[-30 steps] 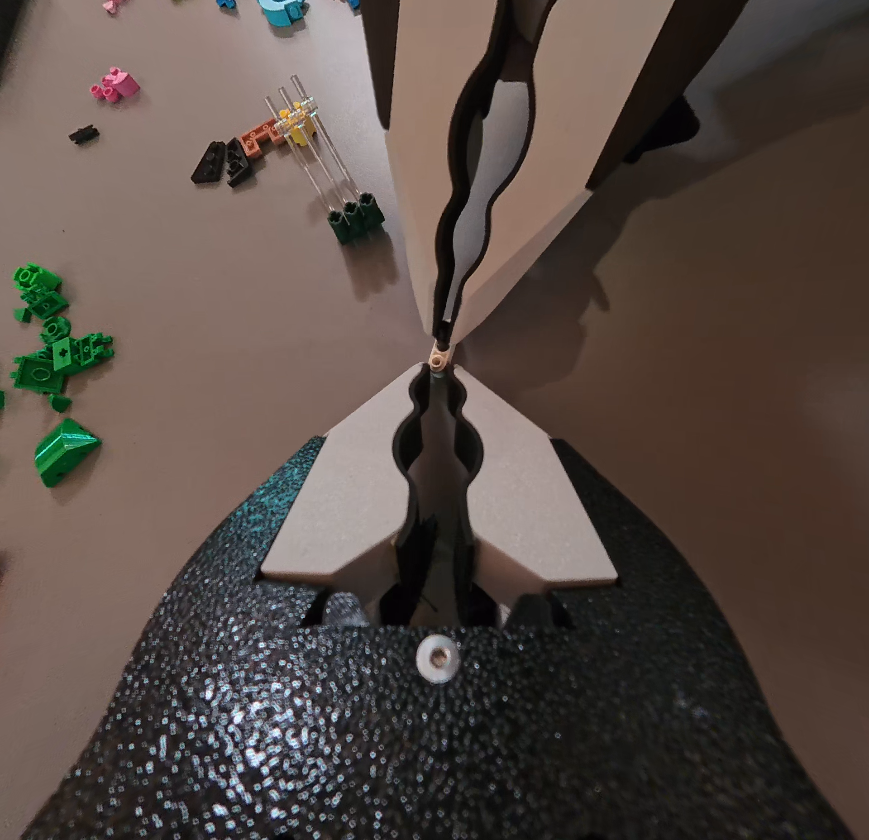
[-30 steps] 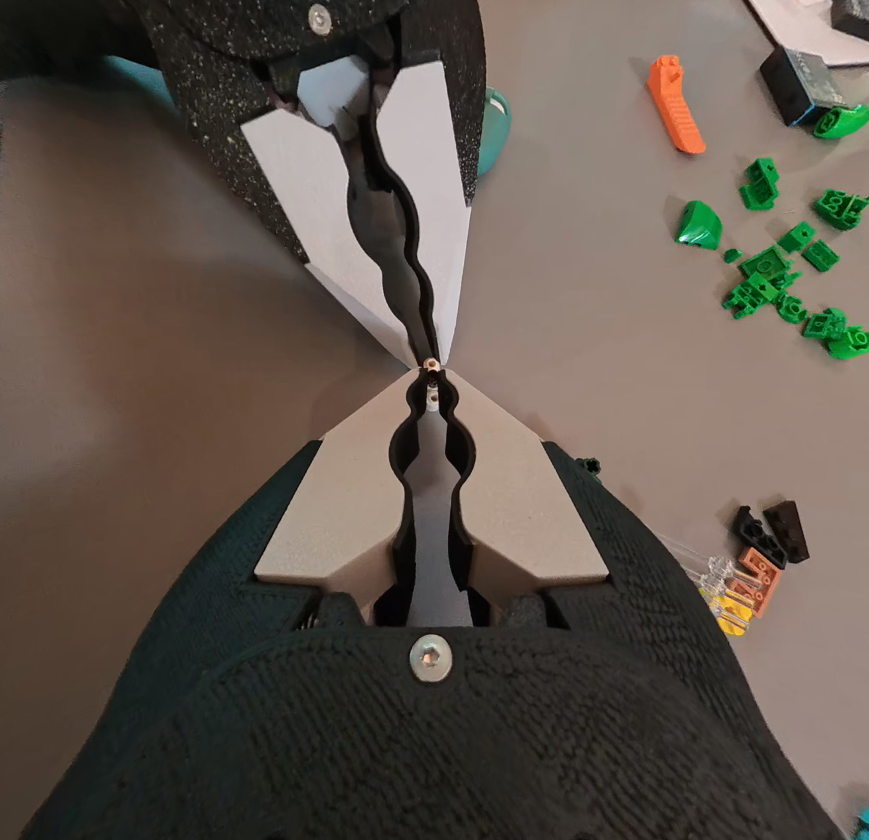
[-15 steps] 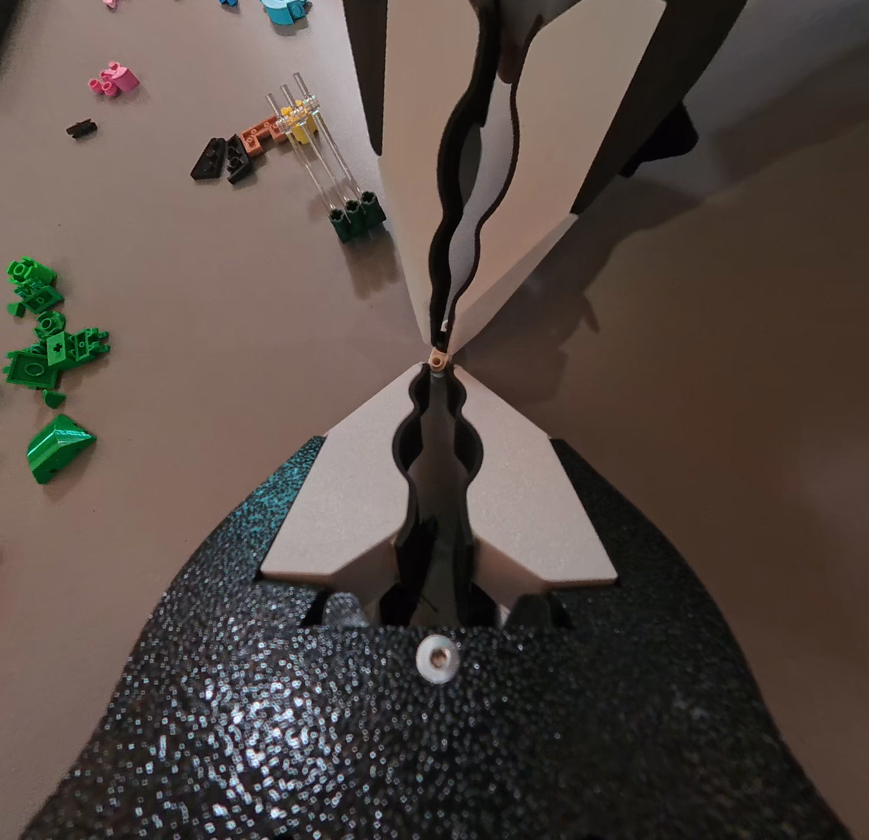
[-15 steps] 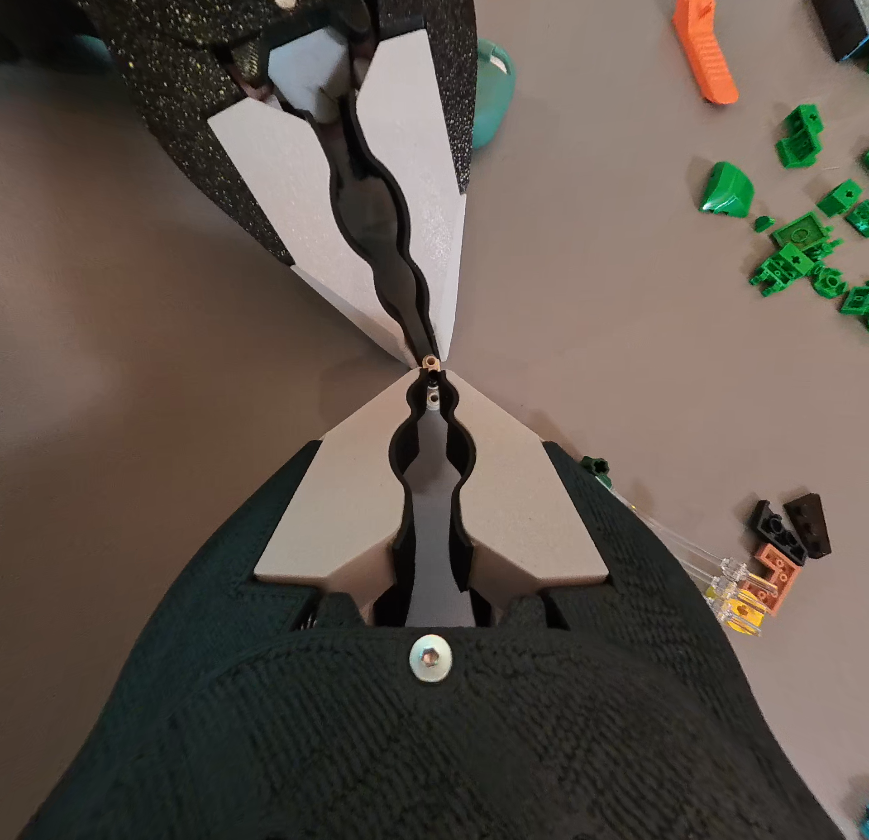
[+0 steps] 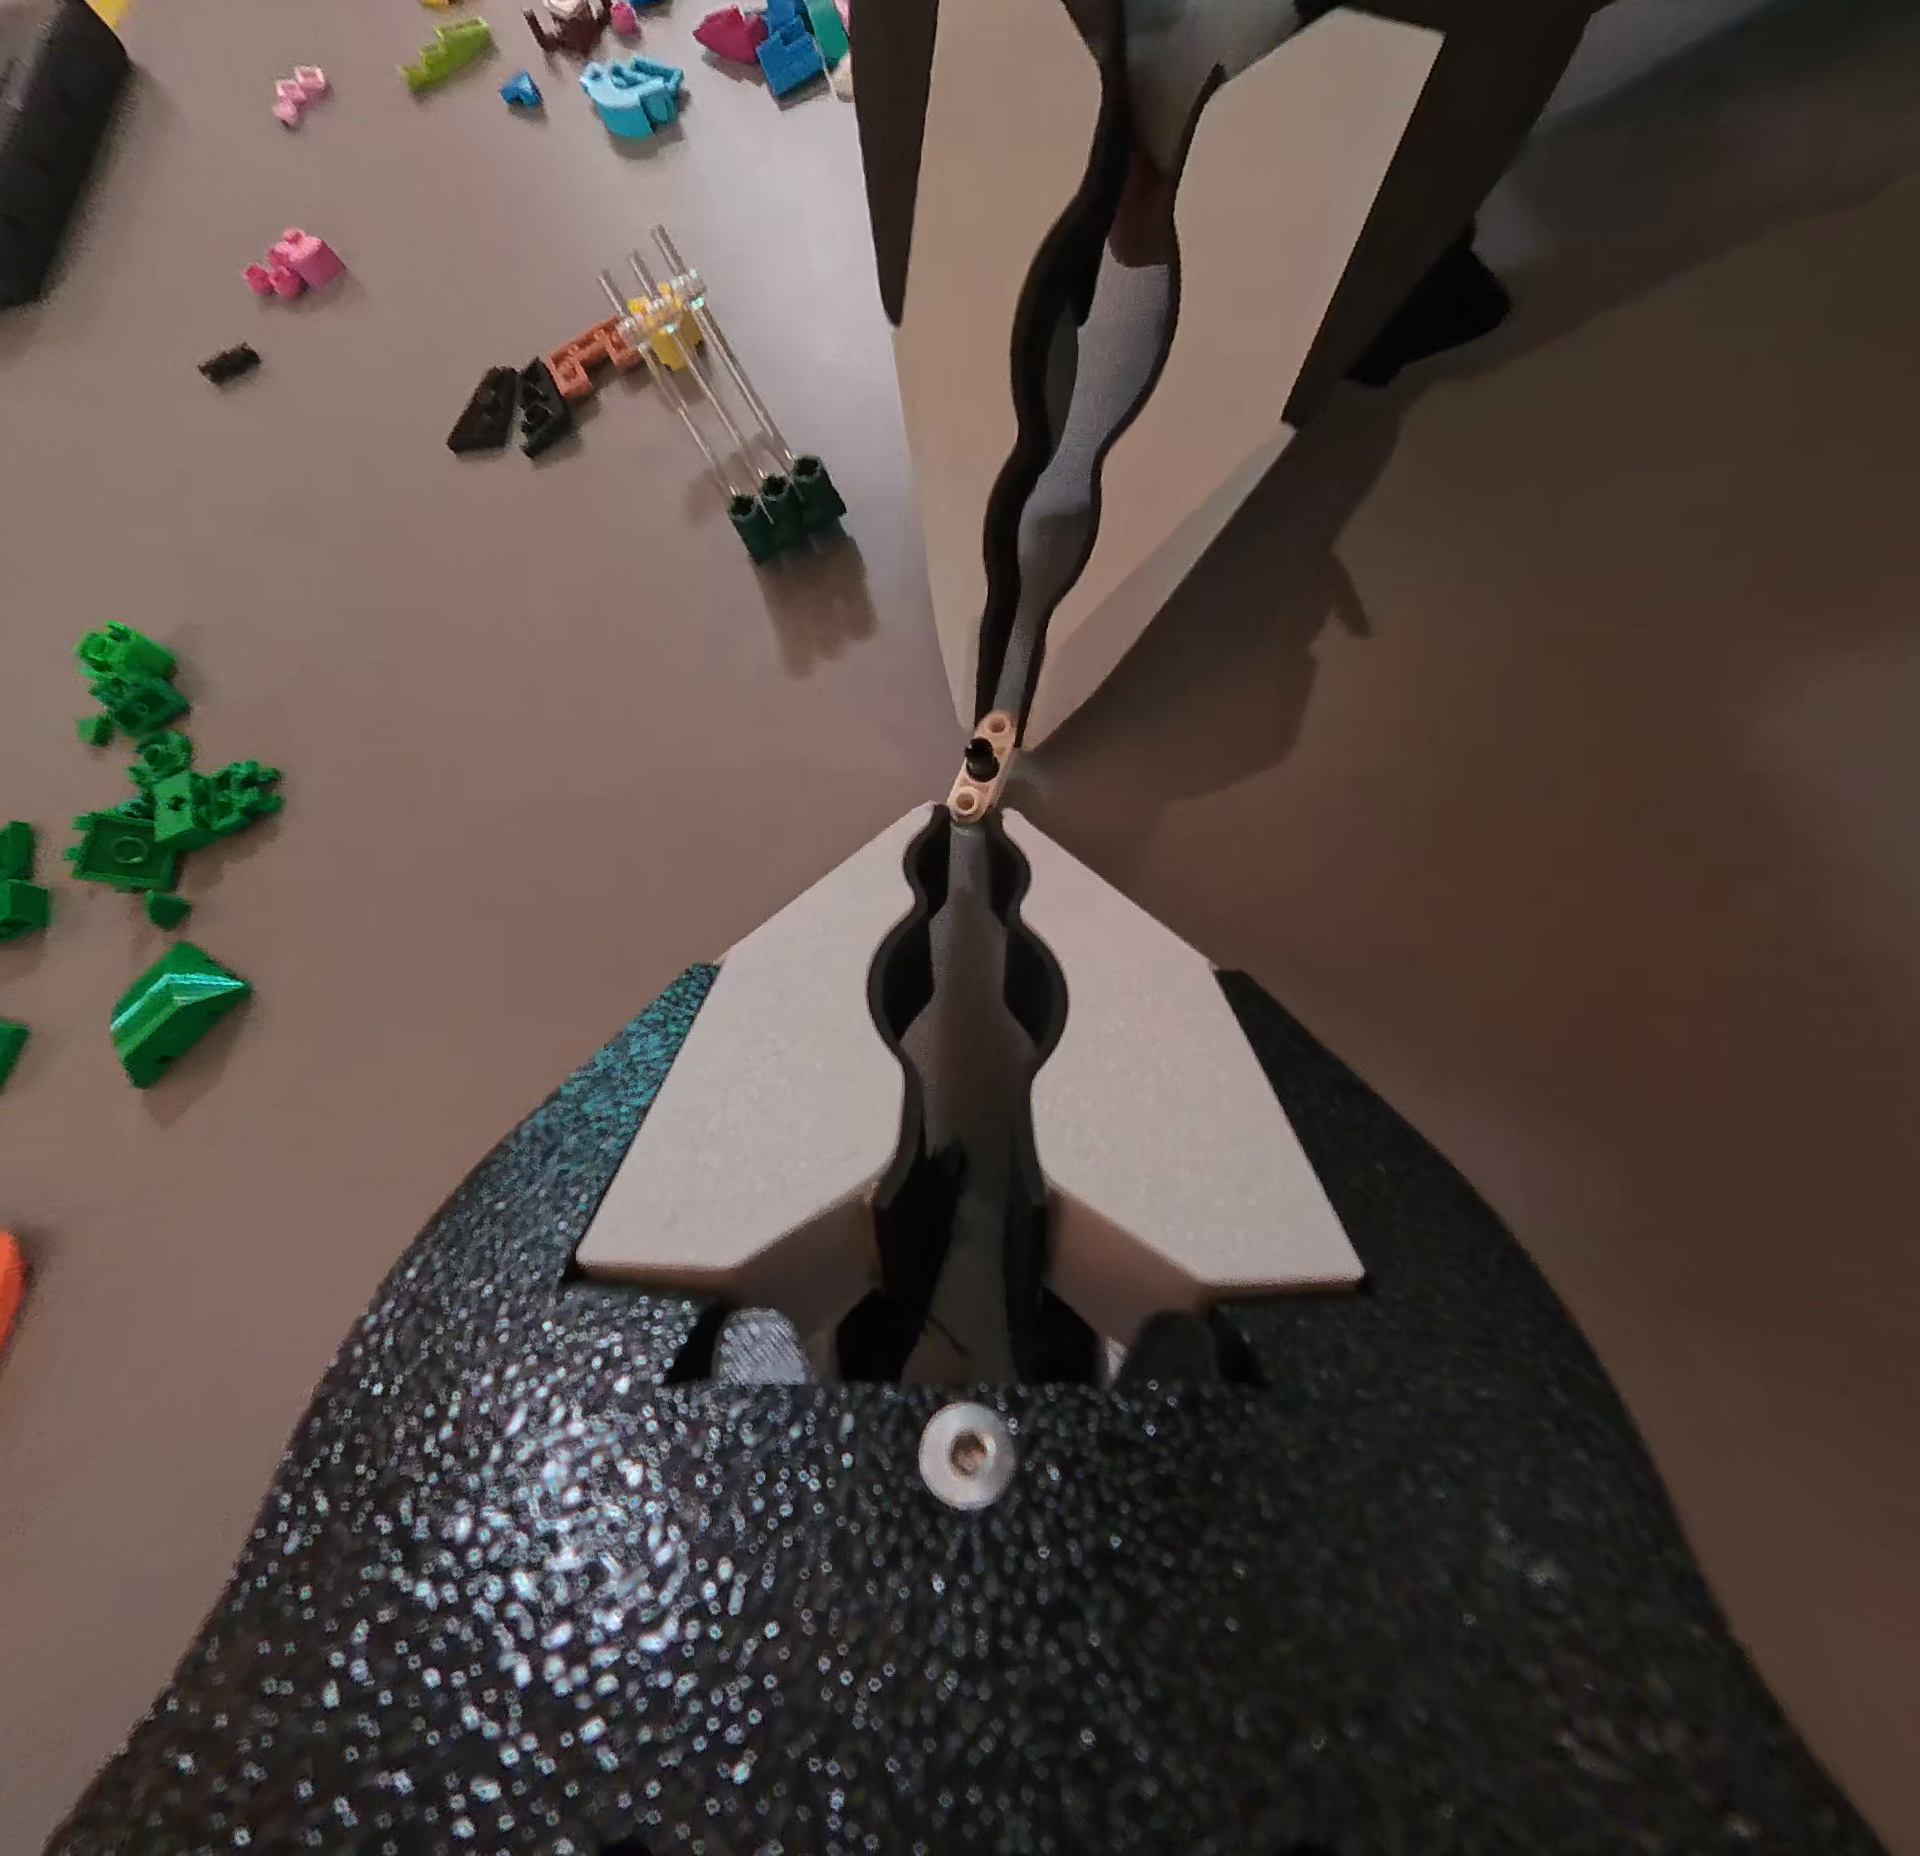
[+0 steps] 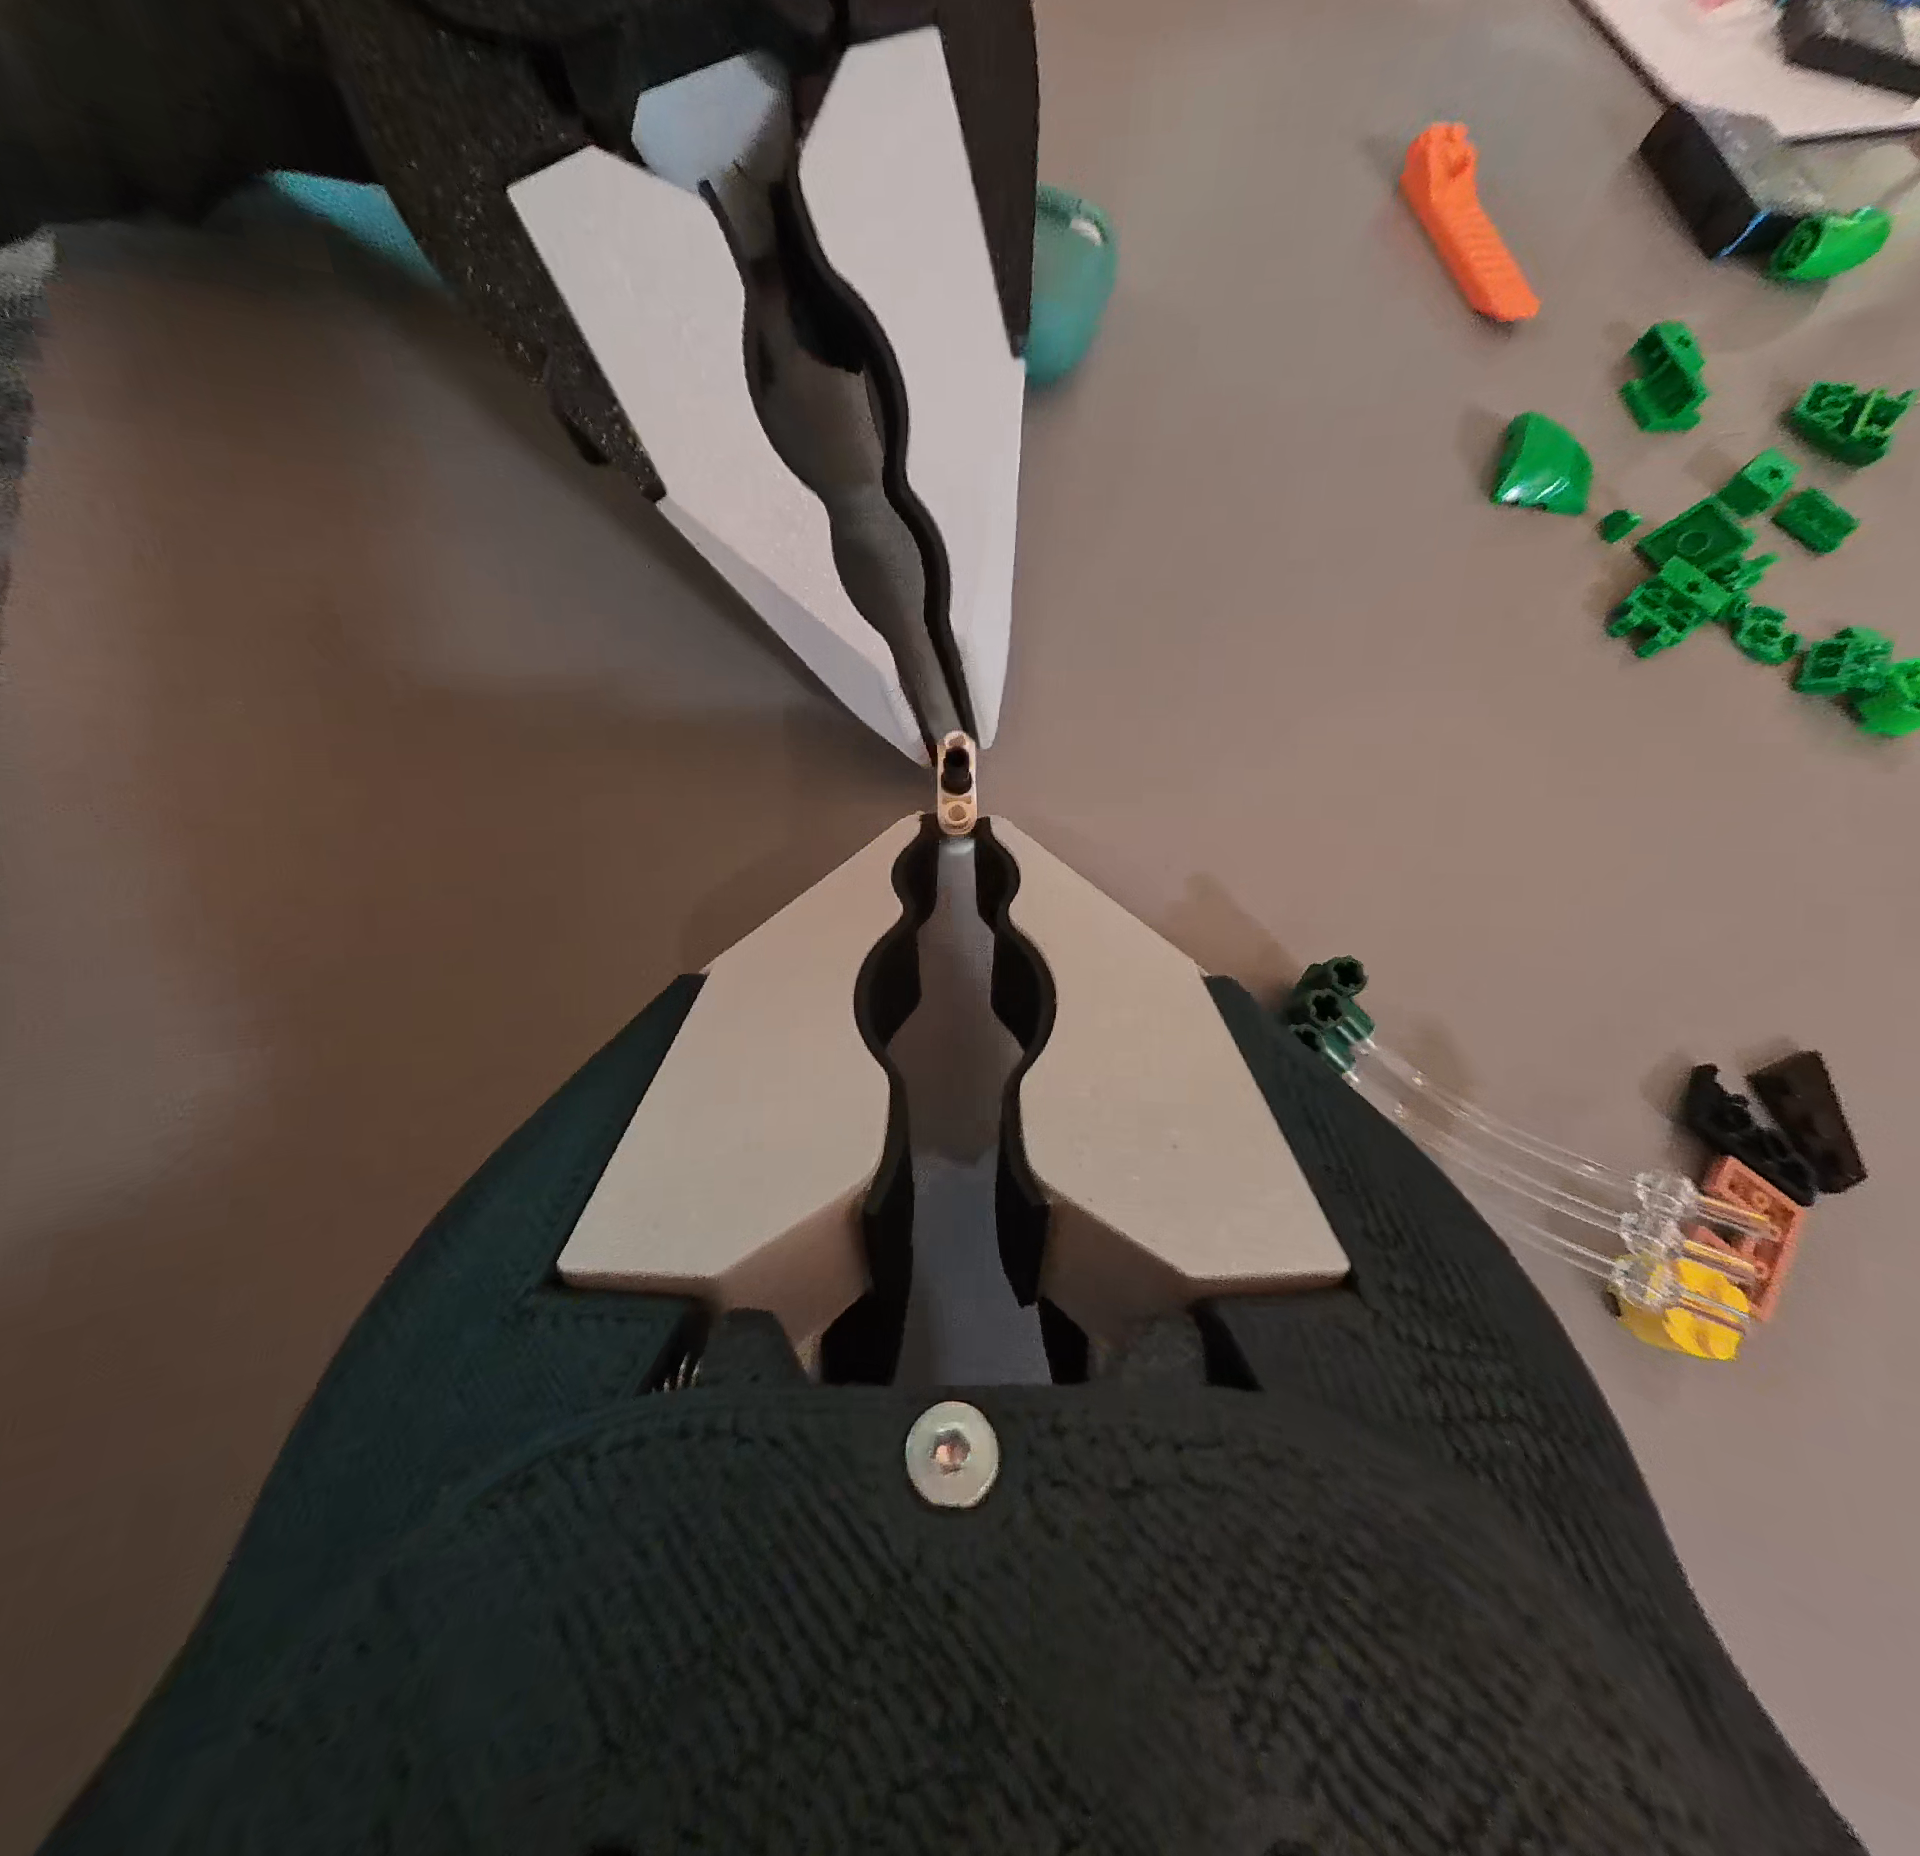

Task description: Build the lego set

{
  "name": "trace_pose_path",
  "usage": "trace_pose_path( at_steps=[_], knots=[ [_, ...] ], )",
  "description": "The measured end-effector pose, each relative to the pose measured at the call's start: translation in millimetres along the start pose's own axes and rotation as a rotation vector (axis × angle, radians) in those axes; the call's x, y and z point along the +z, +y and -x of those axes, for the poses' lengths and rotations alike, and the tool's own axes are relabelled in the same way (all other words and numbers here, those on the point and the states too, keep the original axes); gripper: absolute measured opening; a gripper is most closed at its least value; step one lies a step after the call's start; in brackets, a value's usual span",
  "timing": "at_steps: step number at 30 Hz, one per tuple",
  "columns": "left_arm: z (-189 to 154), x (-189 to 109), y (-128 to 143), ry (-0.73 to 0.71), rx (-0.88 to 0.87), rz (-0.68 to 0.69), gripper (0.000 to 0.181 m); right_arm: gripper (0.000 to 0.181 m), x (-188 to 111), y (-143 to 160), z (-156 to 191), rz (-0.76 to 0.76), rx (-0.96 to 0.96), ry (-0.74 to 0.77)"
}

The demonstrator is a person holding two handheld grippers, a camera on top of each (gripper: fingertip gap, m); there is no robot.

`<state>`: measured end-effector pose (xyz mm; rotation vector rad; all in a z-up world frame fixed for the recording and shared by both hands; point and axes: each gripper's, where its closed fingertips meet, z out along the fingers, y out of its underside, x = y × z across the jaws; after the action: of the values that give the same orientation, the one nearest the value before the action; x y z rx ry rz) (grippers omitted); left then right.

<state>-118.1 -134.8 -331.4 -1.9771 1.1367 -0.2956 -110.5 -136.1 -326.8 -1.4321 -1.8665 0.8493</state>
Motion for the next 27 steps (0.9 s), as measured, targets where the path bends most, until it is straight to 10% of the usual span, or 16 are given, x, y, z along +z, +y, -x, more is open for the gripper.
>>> trace_pose_path(
  at_steps=[13,27],
  knots=[
    [51,-86,-89,-0.659,0.706,-0.089,0.059,0.005,-76,-121,-32,-0.393,0.238,-0.243],
    [72,-124,-125,-0.808,0.926,0.023,0.007,0.005,-83,-164,-35,-0.275,0.097,-0.398]
  ],
)
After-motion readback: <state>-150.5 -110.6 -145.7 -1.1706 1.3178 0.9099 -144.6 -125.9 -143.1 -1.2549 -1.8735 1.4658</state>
